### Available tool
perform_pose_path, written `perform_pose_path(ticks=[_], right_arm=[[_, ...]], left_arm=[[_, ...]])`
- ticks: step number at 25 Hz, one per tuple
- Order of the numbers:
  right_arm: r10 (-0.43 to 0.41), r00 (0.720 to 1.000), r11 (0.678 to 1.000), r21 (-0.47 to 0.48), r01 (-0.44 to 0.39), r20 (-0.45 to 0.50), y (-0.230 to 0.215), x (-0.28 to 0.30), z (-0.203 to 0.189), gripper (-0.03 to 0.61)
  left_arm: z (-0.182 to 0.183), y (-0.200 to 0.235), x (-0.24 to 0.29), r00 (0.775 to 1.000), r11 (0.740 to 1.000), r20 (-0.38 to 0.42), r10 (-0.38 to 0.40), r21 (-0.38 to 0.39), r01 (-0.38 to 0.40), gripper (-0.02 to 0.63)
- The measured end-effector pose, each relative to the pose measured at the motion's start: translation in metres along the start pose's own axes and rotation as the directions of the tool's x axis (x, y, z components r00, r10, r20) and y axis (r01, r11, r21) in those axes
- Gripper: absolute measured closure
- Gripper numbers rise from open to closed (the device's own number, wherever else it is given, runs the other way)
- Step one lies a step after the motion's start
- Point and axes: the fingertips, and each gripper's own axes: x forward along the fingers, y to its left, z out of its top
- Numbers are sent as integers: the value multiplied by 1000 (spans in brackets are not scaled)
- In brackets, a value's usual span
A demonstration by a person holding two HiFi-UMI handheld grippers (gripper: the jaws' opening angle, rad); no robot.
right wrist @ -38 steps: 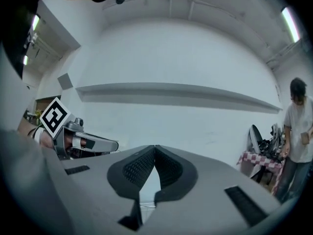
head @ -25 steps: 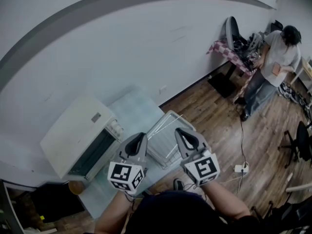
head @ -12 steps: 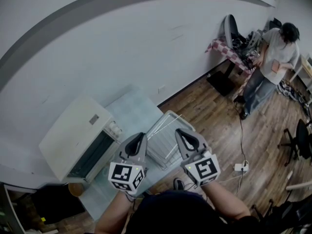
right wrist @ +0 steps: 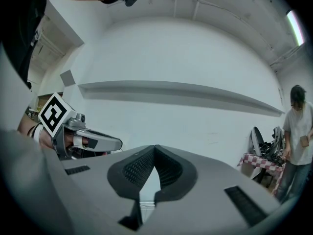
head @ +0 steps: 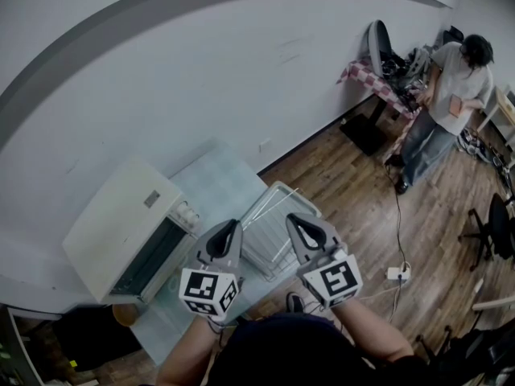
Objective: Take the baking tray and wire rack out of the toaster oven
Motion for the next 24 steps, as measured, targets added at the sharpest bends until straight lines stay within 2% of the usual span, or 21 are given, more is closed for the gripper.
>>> perform_pose_path(ticks=[24], right_arm=[[-9, 1000, 1000, -2, 9, 4, -11, -3, -7, 575]], left_arm=[[-9, -13, 12, 1000, 1000, -23, -18, 22, 19, 589]])
